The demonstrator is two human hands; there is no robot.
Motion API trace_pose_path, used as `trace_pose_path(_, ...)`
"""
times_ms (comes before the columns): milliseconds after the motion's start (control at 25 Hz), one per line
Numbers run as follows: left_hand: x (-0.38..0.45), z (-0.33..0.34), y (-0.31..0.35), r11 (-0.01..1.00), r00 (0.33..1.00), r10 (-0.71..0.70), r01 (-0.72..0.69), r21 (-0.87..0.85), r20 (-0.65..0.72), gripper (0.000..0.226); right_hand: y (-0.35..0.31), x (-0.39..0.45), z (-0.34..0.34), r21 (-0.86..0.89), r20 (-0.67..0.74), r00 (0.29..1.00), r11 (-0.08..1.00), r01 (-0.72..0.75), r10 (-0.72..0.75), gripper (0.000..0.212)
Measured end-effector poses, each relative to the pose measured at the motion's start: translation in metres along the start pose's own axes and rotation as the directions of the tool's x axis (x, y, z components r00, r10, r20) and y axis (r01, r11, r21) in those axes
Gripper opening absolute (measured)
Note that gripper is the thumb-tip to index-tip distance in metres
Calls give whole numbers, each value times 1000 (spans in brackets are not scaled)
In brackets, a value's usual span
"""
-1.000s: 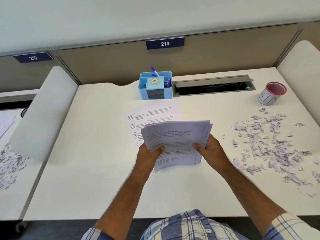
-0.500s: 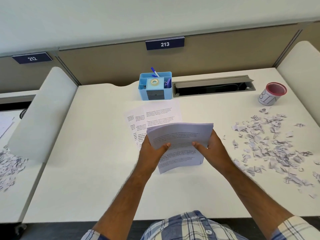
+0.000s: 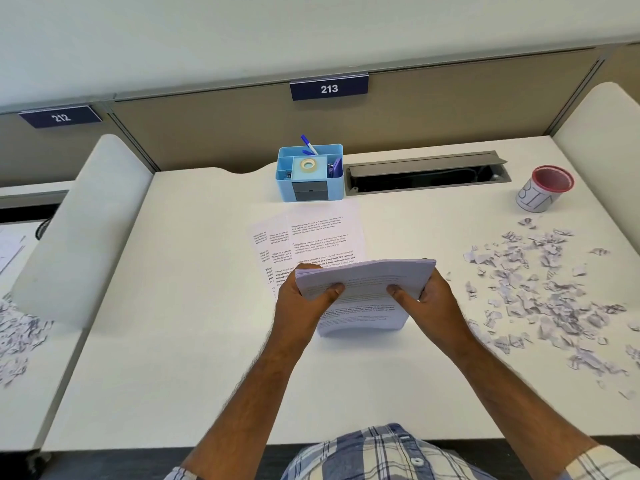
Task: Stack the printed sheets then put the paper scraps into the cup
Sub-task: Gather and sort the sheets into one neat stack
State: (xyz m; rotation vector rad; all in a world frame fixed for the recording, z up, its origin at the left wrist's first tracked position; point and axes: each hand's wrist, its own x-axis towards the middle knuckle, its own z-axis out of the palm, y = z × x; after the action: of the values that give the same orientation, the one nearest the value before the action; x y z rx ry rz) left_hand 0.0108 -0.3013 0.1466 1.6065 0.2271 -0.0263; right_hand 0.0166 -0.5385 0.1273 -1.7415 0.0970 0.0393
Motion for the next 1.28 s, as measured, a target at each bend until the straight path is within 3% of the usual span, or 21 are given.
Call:
trace_pose_path(160,1,-1,1,1000,1000,11,-11,-3,18,30,3,3,-3,9,-19,1000,1000,-2,2,34)
trace_pose_path(480,4,2,-29,995,993,-99,100,-7,65,48,34,5,2,-28,53,994,995,-95,96,40)
trace_pose_path(720,18,9,-38,983,982,-186,185,11,23,37,62,19,-1,-102,121,980,984,-149,161,35)
trace_pose_path(920,46,17,-38,973,974,-227,226,41,21,36,69,41,-5,-55,158,970,983,-177,184,40)
trace_pose_path(1280,111,-5,-89,928,945,-267,305,214,-188,44,89,74,-34,-62,151,948,960,-273,279,42)
